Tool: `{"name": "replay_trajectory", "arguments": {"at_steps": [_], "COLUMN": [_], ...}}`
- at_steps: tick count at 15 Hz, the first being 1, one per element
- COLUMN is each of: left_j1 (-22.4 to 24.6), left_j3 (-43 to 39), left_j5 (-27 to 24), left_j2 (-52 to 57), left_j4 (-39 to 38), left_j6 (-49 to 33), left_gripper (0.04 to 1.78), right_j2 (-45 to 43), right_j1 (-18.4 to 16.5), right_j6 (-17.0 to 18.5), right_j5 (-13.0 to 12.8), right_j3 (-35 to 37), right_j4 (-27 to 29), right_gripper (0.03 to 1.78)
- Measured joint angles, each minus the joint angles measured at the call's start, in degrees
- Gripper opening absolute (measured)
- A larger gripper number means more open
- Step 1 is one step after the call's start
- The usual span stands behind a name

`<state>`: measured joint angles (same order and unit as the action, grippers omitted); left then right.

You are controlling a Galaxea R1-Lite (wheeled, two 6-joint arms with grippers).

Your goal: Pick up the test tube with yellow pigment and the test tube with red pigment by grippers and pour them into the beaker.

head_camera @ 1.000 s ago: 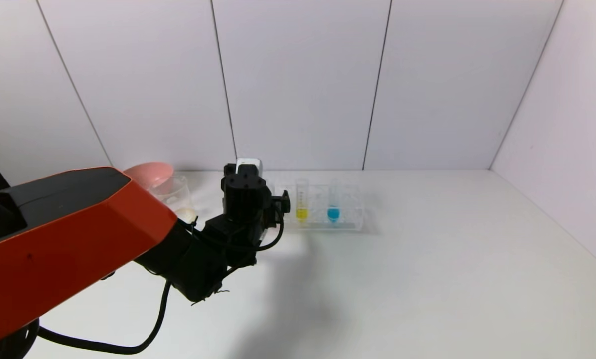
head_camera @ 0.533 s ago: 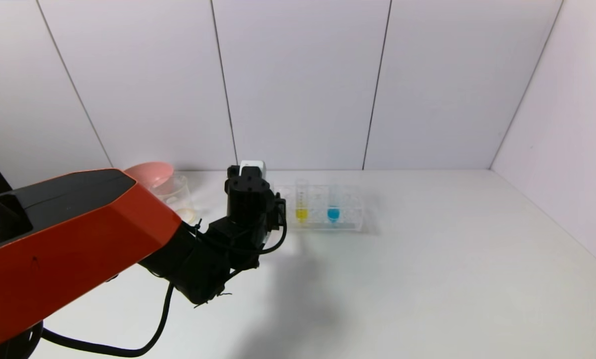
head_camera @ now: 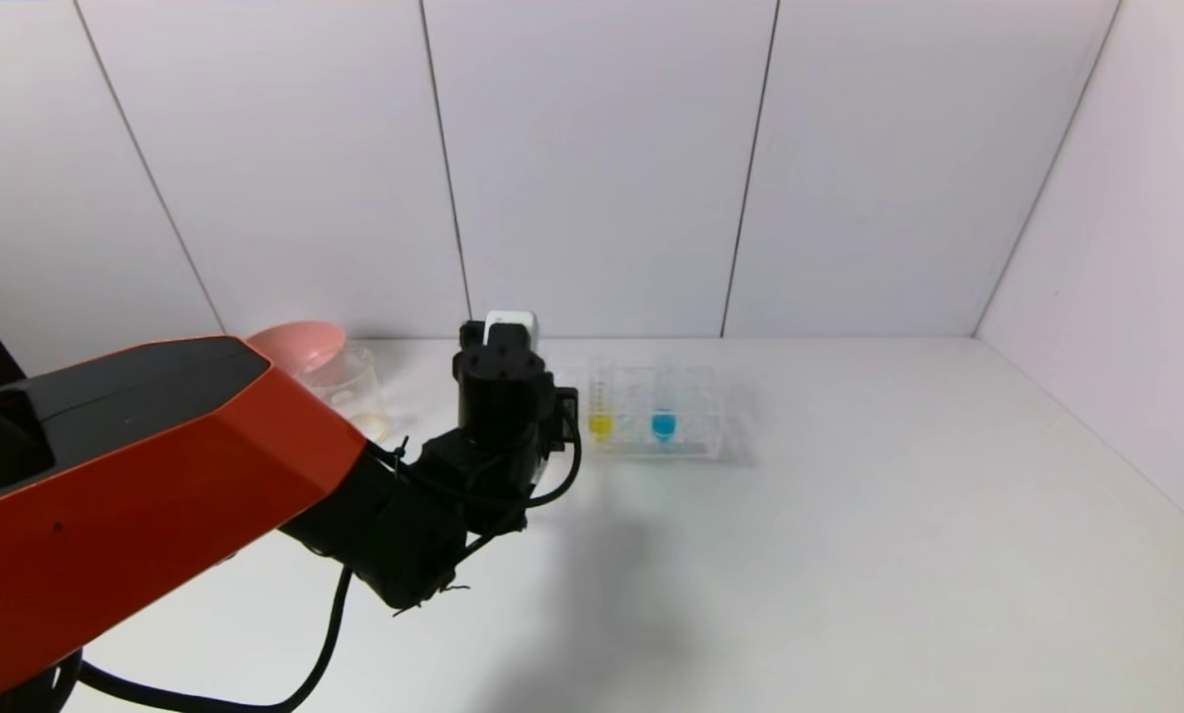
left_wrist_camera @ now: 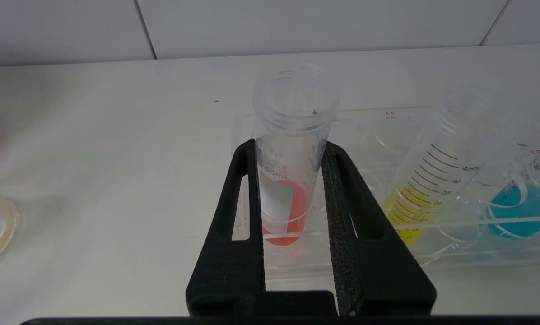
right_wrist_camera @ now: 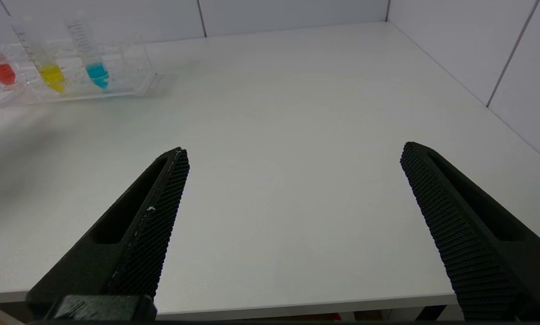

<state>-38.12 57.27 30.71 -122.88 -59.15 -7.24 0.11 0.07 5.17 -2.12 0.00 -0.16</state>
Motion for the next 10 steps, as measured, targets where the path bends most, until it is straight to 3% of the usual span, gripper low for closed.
{"name": "replay_trajectory", "arguments": {"at_steps": [10], "left_j1": [-0.4], "left_j3": [0.8], "left_j5": [-0.5], "left_j2": [8.3], "left_j4": [2.1], "left_j6": [4.1], "left_gripper": [0.42], "right_j2": [0.0], "right_j1": [0.0], "right_j6": [0.0], "right_j5": [0.0], "right_j3": [0.0], "right_j4": [0.0], "right_gripper": [1.71]}}
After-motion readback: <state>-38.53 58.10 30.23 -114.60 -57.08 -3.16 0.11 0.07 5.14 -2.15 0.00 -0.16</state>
